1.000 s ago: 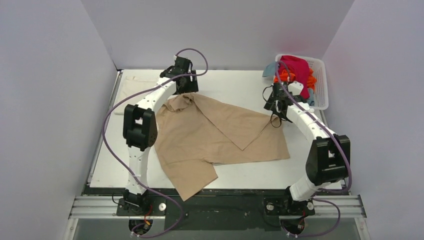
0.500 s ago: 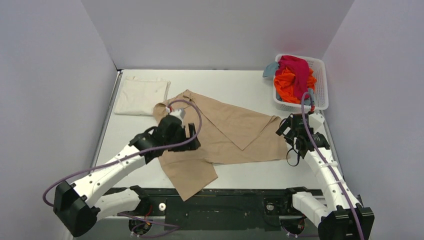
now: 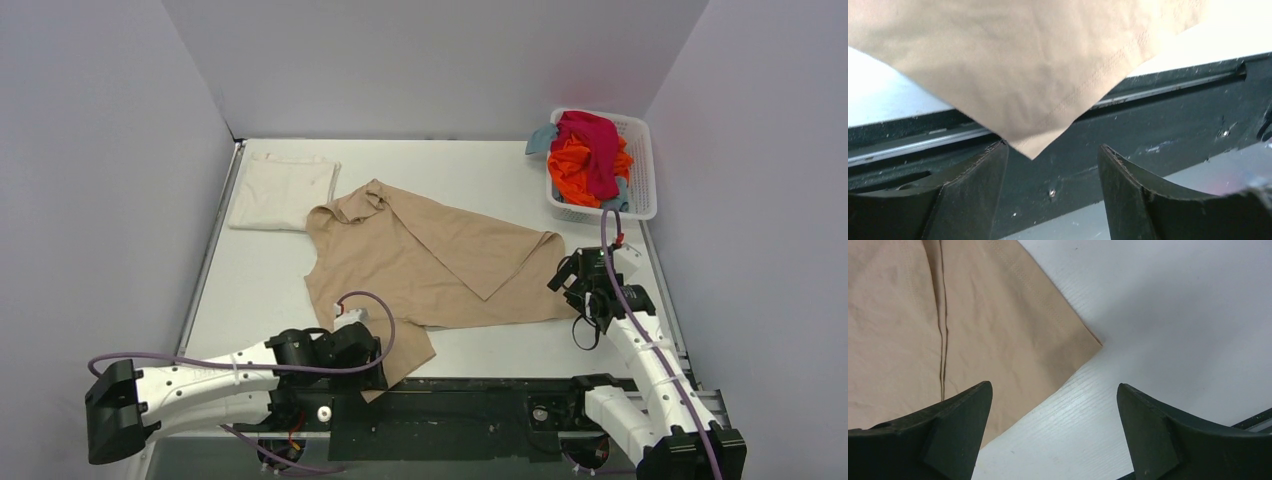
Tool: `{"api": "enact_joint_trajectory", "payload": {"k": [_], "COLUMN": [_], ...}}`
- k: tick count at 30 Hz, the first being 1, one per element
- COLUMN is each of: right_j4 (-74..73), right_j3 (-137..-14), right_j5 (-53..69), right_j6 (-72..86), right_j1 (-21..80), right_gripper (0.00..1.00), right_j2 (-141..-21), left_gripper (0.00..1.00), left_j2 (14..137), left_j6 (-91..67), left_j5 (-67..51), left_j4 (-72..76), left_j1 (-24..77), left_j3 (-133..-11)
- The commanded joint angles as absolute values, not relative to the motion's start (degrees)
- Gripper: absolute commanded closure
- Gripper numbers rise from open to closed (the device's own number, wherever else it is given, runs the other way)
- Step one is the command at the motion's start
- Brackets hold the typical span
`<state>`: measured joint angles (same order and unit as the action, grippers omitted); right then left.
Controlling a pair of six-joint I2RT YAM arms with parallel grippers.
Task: Fold and stack the t-shirts
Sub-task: Flatten out the tshirt
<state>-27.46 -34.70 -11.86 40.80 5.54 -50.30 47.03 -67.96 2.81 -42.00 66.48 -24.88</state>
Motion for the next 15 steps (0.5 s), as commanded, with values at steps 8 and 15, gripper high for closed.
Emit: {"api": "enact_joint_trajectory", "payload": {"k": [8,15], "right_j4": [-27.28,-26.74], "right_j3": [-35.60,-35.11], "right_j5": [-11.99,-11.49], "right_j6": [40.49,40.31], "right_j1": [4.75,4.29], "right_gripper": [0.11,0.11], "right_j2": [-53.10,-53.47], "left_gripper": [0.27,0.33], "left_j2": [61.59,66.76], "left_j6": [-68.56,-67.96], "left_j5": [8.39,13.21], "left_j4": [-40.02,-38.17], "left_j1": [66.61,65.55], "left_j3": [-31.10,-33.76]}}
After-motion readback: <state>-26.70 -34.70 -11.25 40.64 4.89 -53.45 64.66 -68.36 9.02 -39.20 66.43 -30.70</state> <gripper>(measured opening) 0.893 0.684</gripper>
